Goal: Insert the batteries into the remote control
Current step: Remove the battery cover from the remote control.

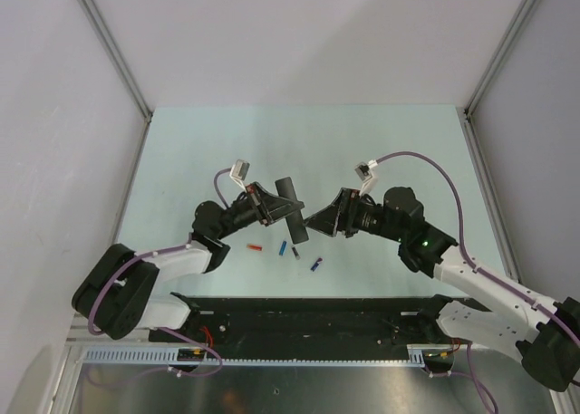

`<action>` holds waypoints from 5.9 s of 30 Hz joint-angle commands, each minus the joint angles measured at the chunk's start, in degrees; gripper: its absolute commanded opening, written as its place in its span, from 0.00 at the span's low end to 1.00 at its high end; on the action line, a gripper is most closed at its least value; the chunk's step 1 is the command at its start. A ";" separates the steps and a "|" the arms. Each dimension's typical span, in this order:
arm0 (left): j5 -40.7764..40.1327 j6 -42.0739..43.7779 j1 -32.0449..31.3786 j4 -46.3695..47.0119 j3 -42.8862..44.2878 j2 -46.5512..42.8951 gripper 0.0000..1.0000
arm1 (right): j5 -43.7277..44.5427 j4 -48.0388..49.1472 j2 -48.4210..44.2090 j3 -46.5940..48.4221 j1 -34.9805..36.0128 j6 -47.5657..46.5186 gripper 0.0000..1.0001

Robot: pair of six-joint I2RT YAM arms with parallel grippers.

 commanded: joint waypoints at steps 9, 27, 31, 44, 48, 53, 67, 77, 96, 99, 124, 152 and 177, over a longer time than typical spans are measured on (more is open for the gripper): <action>3.00 -2.73 0.26 8.13 2.68 1.18 0.00 | -2.15 4.00 3.62 0.42 1.09 -0.17 0.77; -27.13 21.27 -9.40 -15.51 0.48 -18.15 0.00 | 0.23 32.80 8.70 -7.67 1.80 14.15 0.76; -31.87 23.46 -11.33 -18.23 -0.14 -19.74 0.00 | 0.05 36.51 10.56 -7.67 2.15 16.17 0.75; -38.92 28.21 -14.68 -21.84 0.66 -21.50 0.00 | 0.40 38.36 14.77 -7.58 2.41 19.86 0.66; -39.89 28.65 -15.03 -22.02 0.66 -22.03 0.00 | 0.23 38.36 15.74 -7.58 2.50 20.57 0.65; -41.73 29.35 -15.38 -22.10 0.04 -23.26 0.00 | 0.32 36.87 16.10 -7.58 2.41 21.18 0.75; -41.82 30.06 -16.52 -22.10 -0.05 -23.43 0.00 | 0.40 42.23 19.35 -7.49 2.76 24.35 0.64; -42.17 30.41 -16.70 -22.10 0.30 -23.96 0.00 | 0.40 40.30 19.79 -7.49 2.76 24.35 0.55; -42.88 31.02 -16.70 -22.11 1.45 -25.19 0.00 | 1.11 38.19 18.65 -7.49 3.73 22.59 0.45; -42.79 30.85 -16.70 -22.10 1.45 -25.19 0.00 | 0.93 38.54 18.38 -7.49 3.73 22.41 0.49; -22.33 11.78 -5.37 -25.45 3.02 -13.69 0.00 | 33.44 -37.71 7.30 23.51 14.71 -17.22 0.92; -11.33 9.49 -2.99 -25.44 7.34 -5.86 0.00 | 33.72 -36.08 20.14 27.84 20.25 -19.95 0.74; -12.81 12.04 -2.99 -25.53 5.76 -6.91 0.00 | 33.80 -35.73 18.91 27.84 20.43 -20.48 0.44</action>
